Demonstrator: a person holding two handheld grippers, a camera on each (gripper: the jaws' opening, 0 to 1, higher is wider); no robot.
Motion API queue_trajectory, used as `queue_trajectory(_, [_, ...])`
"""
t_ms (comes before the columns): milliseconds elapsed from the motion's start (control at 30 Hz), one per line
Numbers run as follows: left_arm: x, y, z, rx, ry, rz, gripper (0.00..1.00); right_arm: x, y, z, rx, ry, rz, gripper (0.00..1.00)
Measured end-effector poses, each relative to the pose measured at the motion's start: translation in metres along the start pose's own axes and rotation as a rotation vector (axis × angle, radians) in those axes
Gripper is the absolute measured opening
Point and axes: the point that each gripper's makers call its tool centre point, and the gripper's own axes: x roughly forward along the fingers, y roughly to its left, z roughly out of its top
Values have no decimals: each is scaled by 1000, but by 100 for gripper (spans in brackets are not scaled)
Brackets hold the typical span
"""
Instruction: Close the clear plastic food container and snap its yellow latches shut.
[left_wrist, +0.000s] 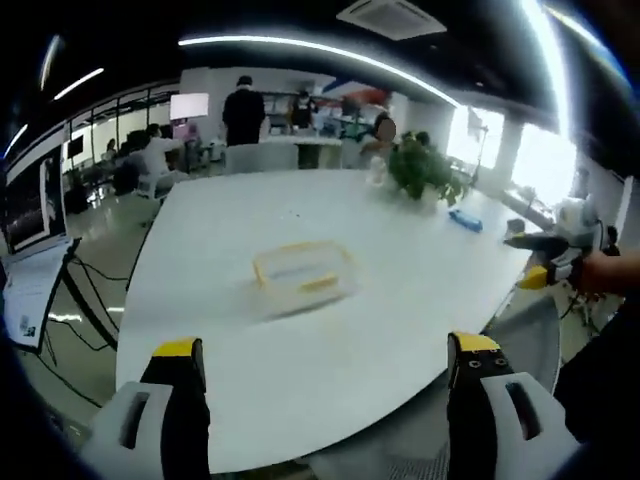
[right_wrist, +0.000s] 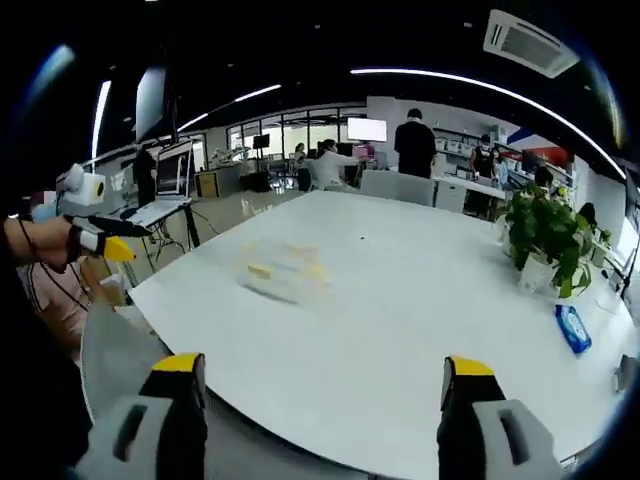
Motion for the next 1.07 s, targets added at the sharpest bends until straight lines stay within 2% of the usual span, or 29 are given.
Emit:
queue_trajectory(167, [-3, -11, -11, -14, 10, 3, 99, -12, -3, -22, 94, 7, 11, 100])
queue_trajectory(267, [-1, -16, -11, -45, 13, -6, 99, -17, -4, -27, 48, 32, 17, 100])
queue_trajectory(500, [5, -17, -4, -20, 0, 13, 99, -17, -16, -25, 62, 16, 13, 99])
queue_trajectory(600, [5, -16, -1, -59, -9, 17, 99, -16, -21, -20, 88, 2, 9, 99])
queue_trajectory(767, [8, -15, 0, -65, -10, 27, 99, -12, -20, -15, 84, -4, 20, 98])
queue_trajectory(1067, [15, -24, 5, -84, -19, 10, 99, 1, -11, -10, 98, -1, 48, 98])
